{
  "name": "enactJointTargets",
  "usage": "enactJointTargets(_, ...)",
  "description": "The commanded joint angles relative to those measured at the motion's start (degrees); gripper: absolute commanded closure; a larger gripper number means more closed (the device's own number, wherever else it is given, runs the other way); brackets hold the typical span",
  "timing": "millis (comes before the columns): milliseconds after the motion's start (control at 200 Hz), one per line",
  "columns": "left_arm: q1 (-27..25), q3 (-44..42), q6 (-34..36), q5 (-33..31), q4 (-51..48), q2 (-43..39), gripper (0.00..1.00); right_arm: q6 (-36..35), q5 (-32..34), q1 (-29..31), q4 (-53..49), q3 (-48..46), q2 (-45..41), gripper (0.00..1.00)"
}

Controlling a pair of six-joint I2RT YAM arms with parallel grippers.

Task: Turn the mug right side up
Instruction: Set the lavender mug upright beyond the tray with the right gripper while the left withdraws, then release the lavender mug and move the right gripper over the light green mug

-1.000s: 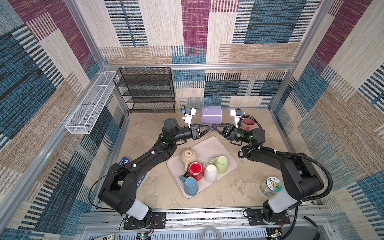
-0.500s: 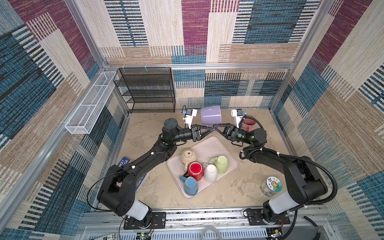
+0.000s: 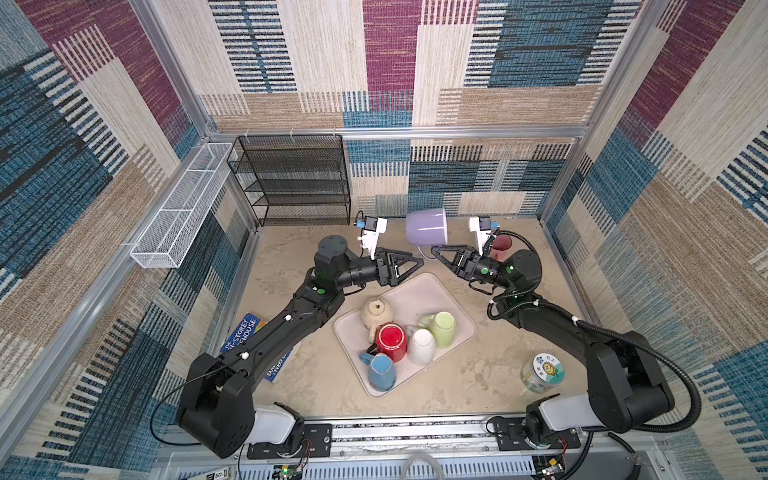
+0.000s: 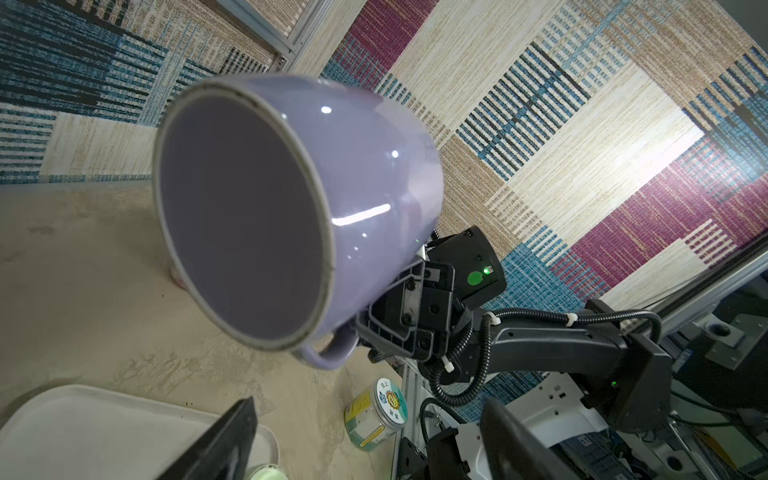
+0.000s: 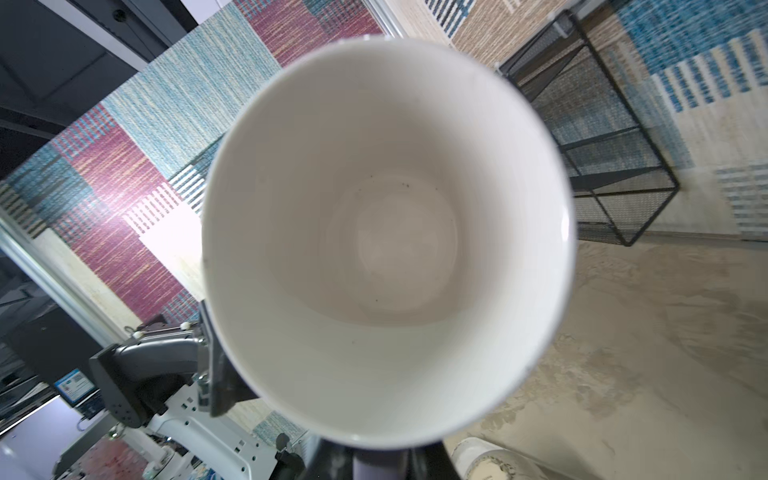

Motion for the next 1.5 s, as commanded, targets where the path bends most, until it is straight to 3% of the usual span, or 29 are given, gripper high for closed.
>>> enactJointTargets(0,0.0,2.1,4.9,-3.4,-11.3,-2.8,0.01,-11.0,7.1,-0.1,-15.4,2.8,-2.1,1.0)
enactJointTargets(90,0.0,4.8,9.6,-8.3,-23.6,-5.0,0.0,-15.3,11.6,-0.2,-24.7,5.5,-3.0,1.0)
enactJointTargets(245,-0.1,11.0,17.7,-24.0,-48.0,-6.5,0.0,-21.1,21.7,-0.2,-39.2,10.4,-2.7,1.0)
enactJointTargets(411,-0.1,10.5,21.6,-33.3,-57.6,-9.8,0.01,-25.7,33.8,-0.2,-52.6,15.7,0.2,1.0)
enactJointTargets(621,-0.1,9.8,26.8,-40.7,-65.9,-11.1,0.0,-28.9,42.0,-0.2,-63.3,20.0,5.2,1.0)
enactJointTargets(1032,0.0,5.9,30.1,-45.2,-68.1,-11.4,0.0,-33.3,54.9,-0.2,-72.0,26.9,17.7,1.0)
enactJointTargets(1492,0.0,4.8,30.8,-46.8,-68.2,-11.0,0.0,-35.9,57.5,-2.1,-74.5,31.7,26.4,1.0)
